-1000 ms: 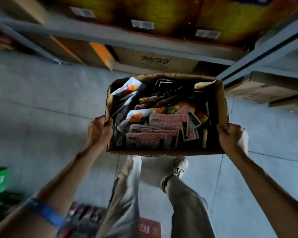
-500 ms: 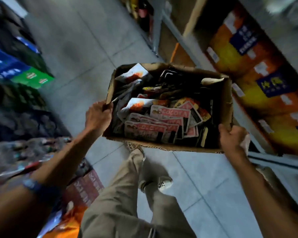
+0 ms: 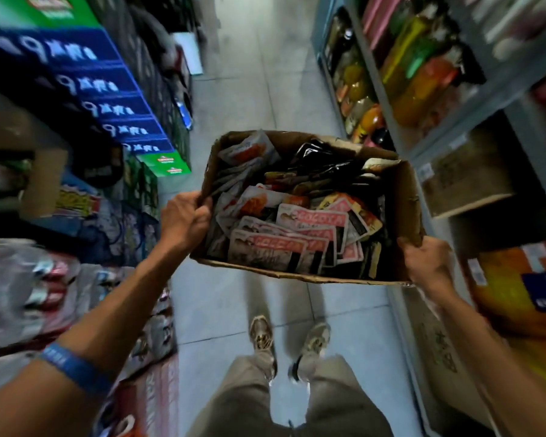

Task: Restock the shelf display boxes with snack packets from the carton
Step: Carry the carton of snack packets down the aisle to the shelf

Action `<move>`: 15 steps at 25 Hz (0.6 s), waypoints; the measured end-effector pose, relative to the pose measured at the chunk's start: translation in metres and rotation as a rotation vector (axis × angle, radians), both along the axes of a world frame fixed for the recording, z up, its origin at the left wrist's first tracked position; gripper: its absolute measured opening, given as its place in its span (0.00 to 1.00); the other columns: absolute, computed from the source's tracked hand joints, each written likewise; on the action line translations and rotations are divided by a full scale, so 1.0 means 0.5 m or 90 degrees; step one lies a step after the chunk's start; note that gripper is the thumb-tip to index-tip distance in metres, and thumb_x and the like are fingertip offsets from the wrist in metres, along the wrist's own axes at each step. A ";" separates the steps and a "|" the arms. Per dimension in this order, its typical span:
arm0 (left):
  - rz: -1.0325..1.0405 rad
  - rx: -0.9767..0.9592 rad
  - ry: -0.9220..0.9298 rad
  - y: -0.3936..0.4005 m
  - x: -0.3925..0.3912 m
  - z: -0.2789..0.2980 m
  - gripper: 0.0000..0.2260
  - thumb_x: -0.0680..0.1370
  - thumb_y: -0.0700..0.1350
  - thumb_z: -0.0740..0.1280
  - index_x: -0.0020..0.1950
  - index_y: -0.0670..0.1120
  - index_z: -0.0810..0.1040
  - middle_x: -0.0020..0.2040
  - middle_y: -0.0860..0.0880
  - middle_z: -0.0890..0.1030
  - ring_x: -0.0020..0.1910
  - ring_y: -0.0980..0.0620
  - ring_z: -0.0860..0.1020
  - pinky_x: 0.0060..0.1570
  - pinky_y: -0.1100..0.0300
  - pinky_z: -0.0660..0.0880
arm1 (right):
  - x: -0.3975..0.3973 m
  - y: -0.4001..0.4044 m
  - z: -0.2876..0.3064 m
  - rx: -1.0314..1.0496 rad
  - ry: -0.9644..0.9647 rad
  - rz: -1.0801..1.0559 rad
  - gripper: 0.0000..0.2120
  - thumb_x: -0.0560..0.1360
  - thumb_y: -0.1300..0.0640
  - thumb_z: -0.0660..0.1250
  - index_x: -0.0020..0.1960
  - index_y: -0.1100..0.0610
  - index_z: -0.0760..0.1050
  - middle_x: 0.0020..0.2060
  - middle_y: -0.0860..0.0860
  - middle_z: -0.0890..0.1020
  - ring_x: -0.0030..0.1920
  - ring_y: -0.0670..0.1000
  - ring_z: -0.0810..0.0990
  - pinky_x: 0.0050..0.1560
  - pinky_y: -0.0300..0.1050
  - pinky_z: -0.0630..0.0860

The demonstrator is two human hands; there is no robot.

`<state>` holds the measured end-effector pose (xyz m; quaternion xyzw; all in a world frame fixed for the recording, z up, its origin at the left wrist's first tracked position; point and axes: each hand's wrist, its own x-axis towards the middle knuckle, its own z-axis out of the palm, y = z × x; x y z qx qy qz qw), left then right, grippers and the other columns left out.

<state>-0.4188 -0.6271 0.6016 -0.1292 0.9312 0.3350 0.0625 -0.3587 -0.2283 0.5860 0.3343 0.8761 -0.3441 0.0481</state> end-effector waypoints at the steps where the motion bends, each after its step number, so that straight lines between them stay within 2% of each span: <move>1: 0.013 0.004 0.000 -0.014 -0.024 0.004 0.18 0.78 0.52 0.62 0.43 0.38 0.81 0.41 0.33 0.80 0.44 0.35 0.81 0.37 0.54 0.64 | -0.039 -0.009 0.010 -0.001 0.003 0.018 0.15 0.77 0.52 0.69 0.36 0.59 0.75 0.30 0.57 0.77 0.33 0.57 0.77 0.34 0.51 0.71; 3: 0.041 -0.003 0.000 -0.029 -0.074 0.012 0.15 0.81 0.49 0.64 0.43 0.38 0.81 0.39 0.35 0.80 0.43 0.36 0.81 0.38 0.55 0.64 | -0.120 -0.022 0.027 -0.012 0.019 0.042 0.14 0.78 0.52 0.68 0.37 0.58 0.75 0.30 0.58 0.77 0.32 0.56 0.76 0.33 0.51 0.70; 8: 0.079 -0.023 0.009 -0.039 -0.216 0.014 0.16 0.80 0.50 0.63 0.42 0.40 0.80 0.37 0.40 0.80 0.41 0.39 0.80 0.38 0.53 0.71 | -0.314 -0.029 0.024 -0.038 0.019 0.081 0.14 0.79 0.53 0.67 0.36 0.57 0.73 0.28 0.55 0.74 0.28 0.54 0.72 0.31 0.47 0.68; 11: 0.093 -0.029 -0.012 -0.025 -0.349 0.000 0.16 0.81 0.50 0.63 0.41 0.40 0.80 0.37 0.40 0.81 0.39 0.40 0.80 0.38 0.51 0.73 | -0.463 -0.018 -0.004 -0.071 0.015 0.084 0.14 0.78 0.53 0.67 0.36 0.56 0.74 0.28 0.56 0.74 0.30 0.55 0.74 0.32 0.49 0.69; 15: 0.101 -0.037 -0.044 -0.009 -0.544 -0.002 0.16 0.81 0.50 0.63 0.39 0.41 0.79 0.36 0.41 0.81 0.38 0.41 0.80 0.38 0.50 0.74 | -0.680 0.002 -0.009 -0.091 -0.014 0.102 0.13 0.79 0.54 0.67 0.38 0.58 0.74 0.28 0.55 0.73 0.28 0.54 0.71 0.30 0.44 0.65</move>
